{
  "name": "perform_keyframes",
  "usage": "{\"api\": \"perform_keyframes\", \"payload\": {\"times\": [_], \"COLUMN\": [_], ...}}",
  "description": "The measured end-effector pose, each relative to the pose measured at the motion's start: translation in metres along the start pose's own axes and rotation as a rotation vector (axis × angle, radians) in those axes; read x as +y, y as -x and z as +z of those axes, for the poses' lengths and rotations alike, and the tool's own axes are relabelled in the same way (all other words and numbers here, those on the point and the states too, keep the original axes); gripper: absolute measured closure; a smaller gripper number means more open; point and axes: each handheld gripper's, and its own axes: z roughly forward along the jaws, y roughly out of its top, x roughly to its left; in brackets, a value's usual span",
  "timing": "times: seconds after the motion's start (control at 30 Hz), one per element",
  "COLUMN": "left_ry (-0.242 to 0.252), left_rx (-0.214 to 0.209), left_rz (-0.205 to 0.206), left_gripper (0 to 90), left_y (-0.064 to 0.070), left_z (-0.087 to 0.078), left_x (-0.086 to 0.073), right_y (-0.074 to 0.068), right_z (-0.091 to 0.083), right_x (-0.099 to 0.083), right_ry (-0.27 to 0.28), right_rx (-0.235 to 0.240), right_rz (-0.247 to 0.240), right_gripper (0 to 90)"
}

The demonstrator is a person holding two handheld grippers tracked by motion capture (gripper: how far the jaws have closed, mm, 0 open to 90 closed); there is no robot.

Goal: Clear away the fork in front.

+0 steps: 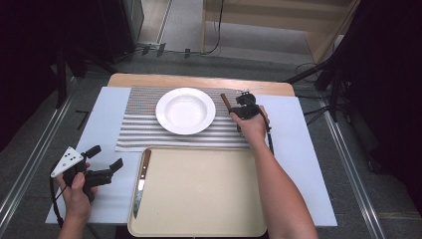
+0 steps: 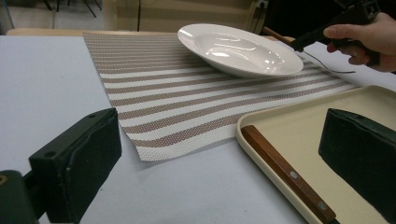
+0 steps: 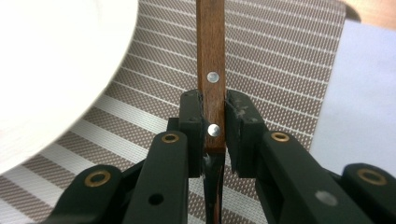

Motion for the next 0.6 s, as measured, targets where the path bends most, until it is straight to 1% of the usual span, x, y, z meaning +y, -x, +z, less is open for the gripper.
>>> {"api": "perform_keyframes", "payload": {"times": [0.07, 0.17, 0.23, 0.47, 0.5, 0.57, 0.6], "left_ry": [0.005, 0.007, 0.006, 0.005, 0.002, -0.009, -0.009], "left_rx": [0.002, 0.004, 0.005, 0.01, 0.015, 0.029, 0.029], "left_rz": [0.004, 0.0, 0.004, 0.012, 0.015, 0.038, 0.038], "left_gripper": [0.0, 0.0, 0.0, 0.0, 0.0, 0.0, 0.0], "left_y": [0.0, 0.0, 0.001, 0.002, 0.003, 0.005, 0.005], "left_z": [-0.001, -0.001, -0.001, -0.001, -0.001, -0.001, -0.001], "left_x": [0.0, 0.0, 0.0, 0.001, 0.001, 0.002, 0.002], "right_y": [-0.002, -0.007, -0.009, -0.016, -0.016, -0.018, -0.018], "right_z": [-0.005, -0.013, -0.018, -0.033, -0.035, -0.039, -0.039], "right_x": [0.0, 0.001, 0.002, 0.001, 0.0, -0.002, -0.002], "right_ry": [0.023, 0.054, 0.081, 0.128, 0.137, 0.153, 0.153], "right_rx": [0.015, 0.023, 0.023, 0.038, 0.042, 0.054, 0.054], "right_rz": [-0.006, -0.033, -0.037, -0.071, -0.073, -0.072, -0.072], "right_gripper": [76.7, 76.7, 76.7, 76.7, 76.7, 76.7, 76.7]}}
